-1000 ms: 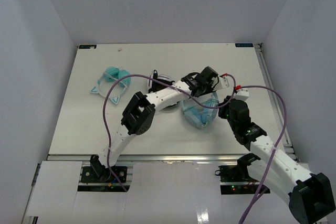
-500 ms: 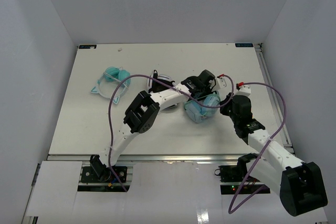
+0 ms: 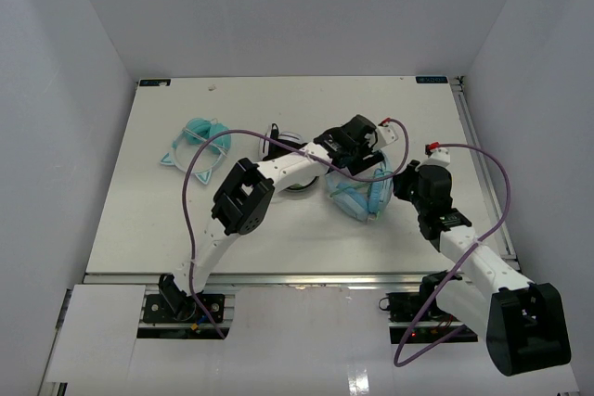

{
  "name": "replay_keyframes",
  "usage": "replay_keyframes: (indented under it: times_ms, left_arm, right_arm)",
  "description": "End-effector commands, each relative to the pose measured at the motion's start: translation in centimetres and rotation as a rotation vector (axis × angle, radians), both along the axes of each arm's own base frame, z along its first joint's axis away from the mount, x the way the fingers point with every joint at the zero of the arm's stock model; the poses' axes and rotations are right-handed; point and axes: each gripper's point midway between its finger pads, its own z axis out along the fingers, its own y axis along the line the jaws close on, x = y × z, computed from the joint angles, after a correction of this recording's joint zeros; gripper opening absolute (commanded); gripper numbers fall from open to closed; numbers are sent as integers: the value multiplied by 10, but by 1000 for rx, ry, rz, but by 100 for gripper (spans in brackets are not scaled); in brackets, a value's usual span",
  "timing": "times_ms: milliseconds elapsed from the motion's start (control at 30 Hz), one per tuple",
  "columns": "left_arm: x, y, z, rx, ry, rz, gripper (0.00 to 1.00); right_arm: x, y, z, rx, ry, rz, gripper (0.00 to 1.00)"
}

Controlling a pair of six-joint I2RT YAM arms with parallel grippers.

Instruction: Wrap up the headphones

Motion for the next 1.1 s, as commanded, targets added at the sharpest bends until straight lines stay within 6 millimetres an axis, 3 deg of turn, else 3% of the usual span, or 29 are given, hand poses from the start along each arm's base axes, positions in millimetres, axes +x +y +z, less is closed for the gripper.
replay_keyframes:
  times_ms: [0, 233, 433, 567, 767, 1067]
  left_arm:
    - [1, -4, 85, -140, -54, 3, 98]
    - [-20, -6, 73, -112, 46, -99, 98]
    - [-24, 4, 64, -64, 72, -108, 98]
    - [-27, 6, 71, -89, 92, -124, 98]
    - [-34, 0, 102, -254, 197, -202, 98]
    - [-37, 17, 106, -240, 265, -201, 98]
  right_arm:
    - [14, 0, 25, 32, -99, 0, 8]
    - [16, 1, 9, 42, -60, 9, 8]
    - [18, 2, 6, 46, -57, 14, 8]
    - [19, 2, 6, 44, -57, 18, 8]
    - [15, 2, 1, 46, -46, 19, 8]
    - [17, 1, -4, 47, -30, 18, 8]
